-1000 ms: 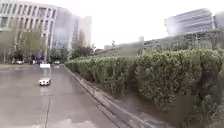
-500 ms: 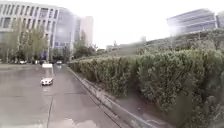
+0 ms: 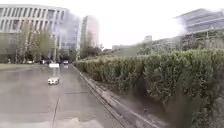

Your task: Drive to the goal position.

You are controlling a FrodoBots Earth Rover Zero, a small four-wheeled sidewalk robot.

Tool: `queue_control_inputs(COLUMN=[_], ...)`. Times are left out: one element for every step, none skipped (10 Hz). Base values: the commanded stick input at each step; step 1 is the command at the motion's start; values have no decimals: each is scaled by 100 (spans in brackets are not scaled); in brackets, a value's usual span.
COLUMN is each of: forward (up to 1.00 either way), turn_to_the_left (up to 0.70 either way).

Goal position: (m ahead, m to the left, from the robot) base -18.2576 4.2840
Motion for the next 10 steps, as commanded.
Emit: queue_control_inputs(forward=[0,0,0,0,0,0,0,0,0,0], turn_to_the_left=[70,70,70,70,70,70,70,70,70,70])
